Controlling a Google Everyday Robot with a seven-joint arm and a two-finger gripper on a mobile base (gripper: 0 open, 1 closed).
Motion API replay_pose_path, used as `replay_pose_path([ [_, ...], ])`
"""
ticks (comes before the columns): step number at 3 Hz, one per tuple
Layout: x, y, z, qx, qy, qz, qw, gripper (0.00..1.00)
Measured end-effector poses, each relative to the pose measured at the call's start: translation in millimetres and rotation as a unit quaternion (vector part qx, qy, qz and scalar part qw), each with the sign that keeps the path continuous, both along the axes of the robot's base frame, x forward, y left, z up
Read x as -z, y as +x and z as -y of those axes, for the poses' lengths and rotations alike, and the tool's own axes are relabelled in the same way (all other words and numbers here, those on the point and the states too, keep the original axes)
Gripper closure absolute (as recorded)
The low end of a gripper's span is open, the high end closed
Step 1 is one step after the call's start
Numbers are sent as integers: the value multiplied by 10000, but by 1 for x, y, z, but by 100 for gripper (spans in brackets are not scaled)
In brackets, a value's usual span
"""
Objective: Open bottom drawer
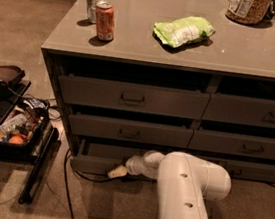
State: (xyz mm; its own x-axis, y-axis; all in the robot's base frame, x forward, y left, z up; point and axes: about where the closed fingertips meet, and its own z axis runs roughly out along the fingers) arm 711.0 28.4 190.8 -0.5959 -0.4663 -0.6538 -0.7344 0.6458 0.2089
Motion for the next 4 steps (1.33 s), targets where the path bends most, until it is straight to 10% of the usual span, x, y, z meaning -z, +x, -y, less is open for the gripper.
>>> replay_pose_path([
  [4, 3, -56, 0, -47, 195, -424, 9989, 0],
])
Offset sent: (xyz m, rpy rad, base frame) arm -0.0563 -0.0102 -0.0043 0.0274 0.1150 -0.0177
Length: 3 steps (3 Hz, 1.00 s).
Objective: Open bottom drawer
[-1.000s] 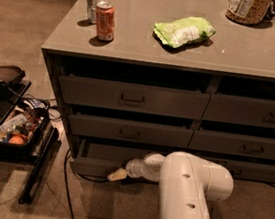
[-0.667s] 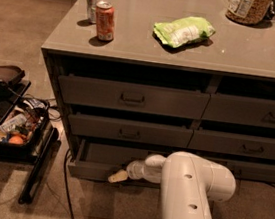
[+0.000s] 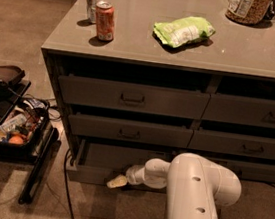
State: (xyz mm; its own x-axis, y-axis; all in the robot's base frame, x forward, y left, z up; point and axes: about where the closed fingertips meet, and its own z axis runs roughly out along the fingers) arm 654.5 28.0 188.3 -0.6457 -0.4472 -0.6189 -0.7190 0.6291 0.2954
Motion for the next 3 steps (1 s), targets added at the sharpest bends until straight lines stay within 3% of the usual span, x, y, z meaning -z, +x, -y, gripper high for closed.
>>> replay_pose_path([
  [3, 3, -17, 0, 57, 159, -58, 9998, 0],
])
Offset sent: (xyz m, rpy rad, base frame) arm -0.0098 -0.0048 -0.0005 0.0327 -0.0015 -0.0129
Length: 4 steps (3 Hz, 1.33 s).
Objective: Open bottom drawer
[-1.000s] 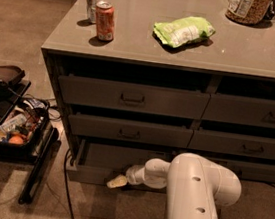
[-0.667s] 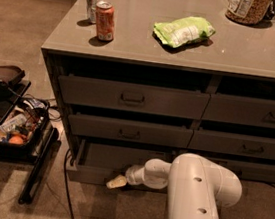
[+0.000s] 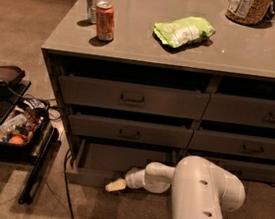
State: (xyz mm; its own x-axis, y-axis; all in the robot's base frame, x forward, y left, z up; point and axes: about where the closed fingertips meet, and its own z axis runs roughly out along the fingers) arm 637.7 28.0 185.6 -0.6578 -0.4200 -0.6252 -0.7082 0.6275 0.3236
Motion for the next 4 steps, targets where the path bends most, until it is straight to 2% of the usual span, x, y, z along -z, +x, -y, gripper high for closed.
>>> replay_pose_path([
  [3, 0, -13, -3, -33, 96, -39, 9999, 0],
  [4, 4, -27, -2, 55, 166, -160, 9997, 0],
])
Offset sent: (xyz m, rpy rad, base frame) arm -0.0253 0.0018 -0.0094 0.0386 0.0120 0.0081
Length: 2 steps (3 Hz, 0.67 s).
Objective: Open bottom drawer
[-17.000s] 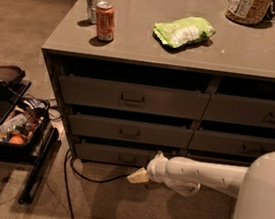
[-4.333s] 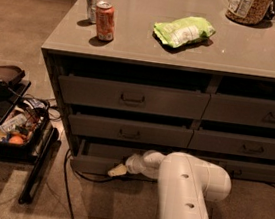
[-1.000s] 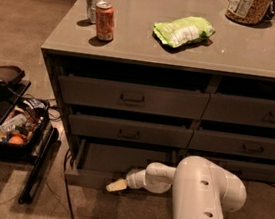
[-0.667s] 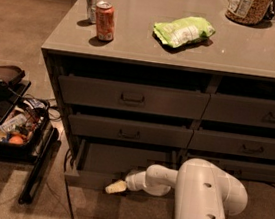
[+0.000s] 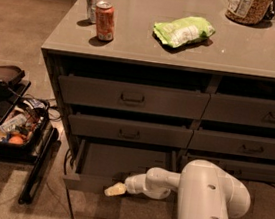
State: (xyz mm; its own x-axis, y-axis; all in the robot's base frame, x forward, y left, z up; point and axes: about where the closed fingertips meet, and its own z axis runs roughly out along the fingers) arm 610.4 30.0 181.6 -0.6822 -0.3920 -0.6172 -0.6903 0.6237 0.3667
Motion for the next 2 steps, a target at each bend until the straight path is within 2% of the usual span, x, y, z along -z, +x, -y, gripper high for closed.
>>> replay_pose_path([
  [2, -2, -7, -1, 26, 45, -68, 10000, 0],
])
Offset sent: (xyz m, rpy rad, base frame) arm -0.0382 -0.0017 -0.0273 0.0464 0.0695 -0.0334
